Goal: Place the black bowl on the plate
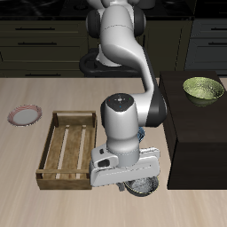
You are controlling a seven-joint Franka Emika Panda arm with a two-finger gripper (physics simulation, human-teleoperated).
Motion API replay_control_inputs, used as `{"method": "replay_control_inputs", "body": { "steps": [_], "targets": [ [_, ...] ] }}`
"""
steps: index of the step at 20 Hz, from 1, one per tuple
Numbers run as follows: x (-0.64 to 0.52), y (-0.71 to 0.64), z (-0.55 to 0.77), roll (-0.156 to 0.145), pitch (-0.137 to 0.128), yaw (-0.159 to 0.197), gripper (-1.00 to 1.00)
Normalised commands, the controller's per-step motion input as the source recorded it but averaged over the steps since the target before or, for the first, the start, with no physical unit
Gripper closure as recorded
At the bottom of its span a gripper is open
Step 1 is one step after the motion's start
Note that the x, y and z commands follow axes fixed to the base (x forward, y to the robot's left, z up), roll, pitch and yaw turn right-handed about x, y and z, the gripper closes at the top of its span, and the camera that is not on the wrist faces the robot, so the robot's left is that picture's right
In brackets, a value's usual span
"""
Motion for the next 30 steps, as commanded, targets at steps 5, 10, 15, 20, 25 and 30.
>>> {"method": "replay_control_inputs", "body": {
  "steps": [5, 10, 15, 20, 25, 30],
  "targets": [
    [-0.23, -0.11, 0.38, -0.009, -0.089, -0.018, 1.0],
    [-0.43, -0.28, 0.56, 0.0, -0.103, -0.029, 1.0],
    [-0.5, -0.5, 0.55, -0.009, -0.081, -0.047, 1.0],
    [-0.43, -0.29, 0.43, 0.008, -0.108, -0.016, 1.0],
    [-0.36, -0.55, 0.33, -0.056, -0.105, 0.033, 1.0],
    [-0.46, -0.52, 0.16, -0.032, -0.091, 0.056, 1.0]
  ]
}}
